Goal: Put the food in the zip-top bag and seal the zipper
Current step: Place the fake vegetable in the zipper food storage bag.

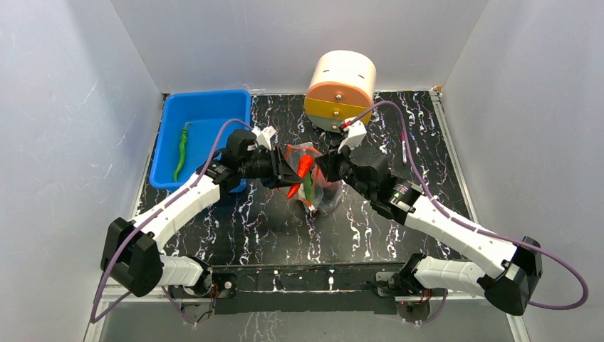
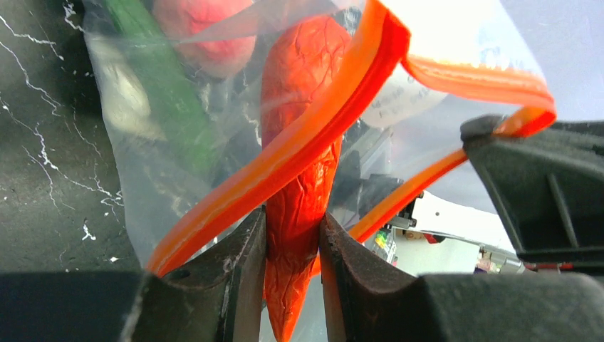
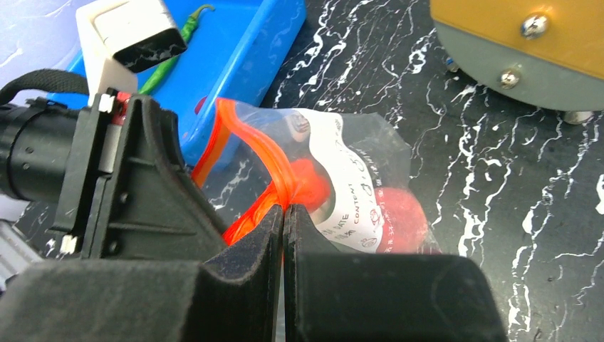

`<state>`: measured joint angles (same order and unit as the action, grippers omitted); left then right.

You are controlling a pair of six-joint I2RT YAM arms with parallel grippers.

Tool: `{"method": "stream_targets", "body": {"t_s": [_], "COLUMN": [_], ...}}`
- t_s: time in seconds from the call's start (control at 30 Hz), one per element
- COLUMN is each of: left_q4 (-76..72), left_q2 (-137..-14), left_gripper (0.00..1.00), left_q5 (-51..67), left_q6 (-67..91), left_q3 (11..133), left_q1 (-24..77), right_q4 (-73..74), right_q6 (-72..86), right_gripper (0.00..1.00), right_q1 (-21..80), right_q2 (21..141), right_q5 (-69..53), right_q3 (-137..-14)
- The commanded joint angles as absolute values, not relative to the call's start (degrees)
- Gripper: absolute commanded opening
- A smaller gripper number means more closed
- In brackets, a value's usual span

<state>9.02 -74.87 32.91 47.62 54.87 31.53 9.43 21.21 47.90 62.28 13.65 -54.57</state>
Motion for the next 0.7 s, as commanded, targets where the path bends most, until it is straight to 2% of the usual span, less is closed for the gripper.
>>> {"method": "stream_targets", "body": {"t_s": [0.0,0.27,0.4,0.47,0.67], "left_q4": [6.79,4.27,2.63,1.6,1.74], "left_q2": [-75.74,-78.79,-79.7,-79.5,-79.11], "left_gripper": [0.04,0.06,0.1,0.14,0.36], "left_q5": [30.95,29.79,28.48,28.07,27.95], "left_q6": [47.66,47.65,48.84,49.54,49.22], "left_q3": [58.1,58.3,57.49,56.83,56.58], "left_q1": [31.97,32.13,32.46,32.7,32.97], "right_q4": [2.81,2.72,2.24,1.92,2.55], "right_q6": [23.52,25.36,26.18,26.4,26.29], "right_gripper": [0.0,0.0,0.0,0.0,0.0], "right_q1": [47.81,47.81,47.81,47.81,47.82], "right_q2": [59.88,60.97,60.91,60.78,60.81], "right_q5": [9.28,7.0,6.99,7.24,8.82], "right_q3": [-54.0,-54.2,-54.01,-53.69,-53.71]}}
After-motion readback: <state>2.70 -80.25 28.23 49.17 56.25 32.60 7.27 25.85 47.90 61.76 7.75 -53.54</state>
